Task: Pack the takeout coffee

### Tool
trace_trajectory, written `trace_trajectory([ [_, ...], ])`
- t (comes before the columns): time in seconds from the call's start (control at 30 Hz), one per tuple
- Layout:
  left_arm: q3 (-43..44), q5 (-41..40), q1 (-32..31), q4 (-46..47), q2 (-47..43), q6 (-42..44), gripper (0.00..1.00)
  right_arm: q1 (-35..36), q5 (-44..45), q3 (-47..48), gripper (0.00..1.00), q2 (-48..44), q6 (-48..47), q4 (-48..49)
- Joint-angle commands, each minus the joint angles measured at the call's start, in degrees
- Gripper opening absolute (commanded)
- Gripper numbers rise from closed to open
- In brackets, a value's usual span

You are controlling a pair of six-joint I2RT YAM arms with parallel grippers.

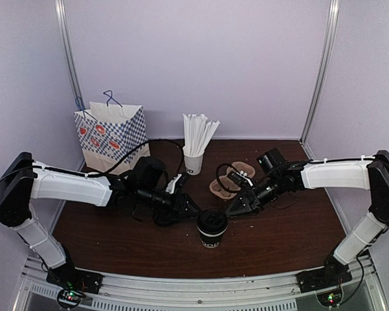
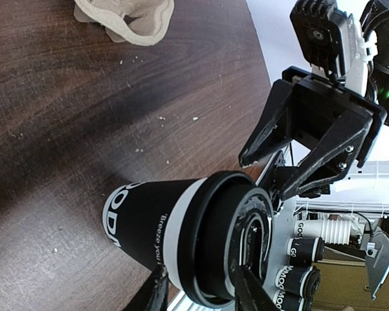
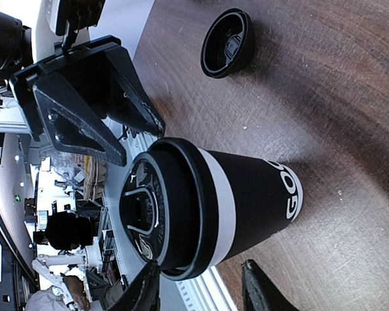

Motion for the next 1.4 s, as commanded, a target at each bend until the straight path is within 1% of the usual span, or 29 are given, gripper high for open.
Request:
trace_trajectory([
  [0.0, -0.28, 1.35, -0.46, 3.08, 1.37, -0.26, 0.35, 0.81, -1.16, -0.50, 0.42, 0.94, 1.01, 2.06],
  [0.23, -0.11, 1.83, -0.49, 2.05, 2.79, -0.21, 0.33, 1.59, -1.79, -1.43, 0.40, 2.49, 1.37, 2.10],
  [0.37, -0.32, 2.03, -0.51, 1.63, 3.33, -0.11, 0.31, 2.12, -1.50, -1.80, 0.37, 3.02, 1.09, 1.68],
  [0.47, -0.25, 1.99, -0.50, 1.33, 3.38, 0.09, 0.31, 2.25, -0.19, -1.50, 0.35, 3.50, -0.62, -0.85],
  [0.53, 0.38, 2.26, -0.62, 1.13, 3.64, 0.29, 0.34, 2.23, 0.19, -0.95, 0.35, 3.60, -1.97, -2.65],
  [0.6, 1.43, 2.53, -0.74, 0.77, 4.12, 0.81, 0.34, 2.10, -0.67, -0.29, 0.37, 3.48, -2.12, -3.32],
  [0.73, 3.38, 2.77, -1.08, 0.04, 4.96, 1.67, 0.35, 1.56, -5.13, 1.10, 0.45, 2.87, -0.92, -2.82],
  [0.87, 4.99, 2.31, -1.03, -0.95, 5.35, 2.61, 0.35, 0.92, -7.39, -0.55, 0.47, 1.03, 2.15, 1.53],
  [1.0, 6.99, 2.54, -1.08, -2.02, 6.42, 3.42, 0.35, 0.87, -8.72, -1.05, 0.48, 0.51, 3.46, 3.15],
  [1.13, 8.38, 2.86, -1.03, -2.38, 7.02, 3.89, 0.36, 0.81, -8.92, -0.85, 0.60, 0.64, 3.51, 2.66],
  [1.2, 8.88, 2.77, -1.04, -3.02, 7.00, 4.30, 0.38, 0.79, -7.47, -0.81, 0.60, 0.37, 2.80, 1.68],
  [1.37, 9.18, 1.91, -1.08, -3.24, 6.42, 4.94, 0.41, 0.81, -4.38, -0.04, 0.53, 0.02, -0.64, -2.55],
])
